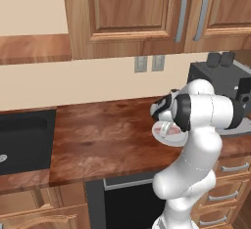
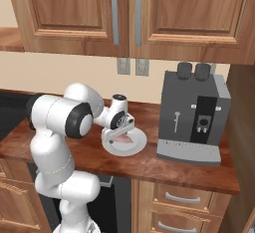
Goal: Place the steak on the counter behind the older steak on the same shelf of the fridge to maintain FIFO order. Close the fridge door when finished.
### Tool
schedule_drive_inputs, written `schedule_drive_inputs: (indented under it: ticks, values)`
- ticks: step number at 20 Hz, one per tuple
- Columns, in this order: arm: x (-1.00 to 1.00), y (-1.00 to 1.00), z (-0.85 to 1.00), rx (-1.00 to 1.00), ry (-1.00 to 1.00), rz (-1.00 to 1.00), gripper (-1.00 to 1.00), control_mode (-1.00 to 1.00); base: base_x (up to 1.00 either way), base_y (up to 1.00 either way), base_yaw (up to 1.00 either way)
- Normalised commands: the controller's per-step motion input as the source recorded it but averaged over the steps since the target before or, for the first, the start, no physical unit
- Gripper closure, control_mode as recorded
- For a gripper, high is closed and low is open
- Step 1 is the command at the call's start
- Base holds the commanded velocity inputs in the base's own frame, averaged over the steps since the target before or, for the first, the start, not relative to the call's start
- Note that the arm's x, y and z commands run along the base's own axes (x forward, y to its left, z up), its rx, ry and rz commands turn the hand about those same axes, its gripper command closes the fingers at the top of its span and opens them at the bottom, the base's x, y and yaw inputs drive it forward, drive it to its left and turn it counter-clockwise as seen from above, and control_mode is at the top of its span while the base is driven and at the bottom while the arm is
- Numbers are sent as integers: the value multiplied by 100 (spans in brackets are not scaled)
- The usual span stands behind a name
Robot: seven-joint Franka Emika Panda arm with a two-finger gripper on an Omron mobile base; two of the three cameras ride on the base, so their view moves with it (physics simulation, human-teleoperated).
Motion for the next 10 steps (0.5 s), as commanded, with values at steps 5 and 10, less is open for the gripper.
schedule_drive_inputs:
  ticks: [5, 10]
  values:
    - [-6, 4, 0, 0, 0, 4, 100, -100, 0, 0, 0]
    - [-31, 1, 37, 0, -11, 0, 100, -100, 0, 0, 0]
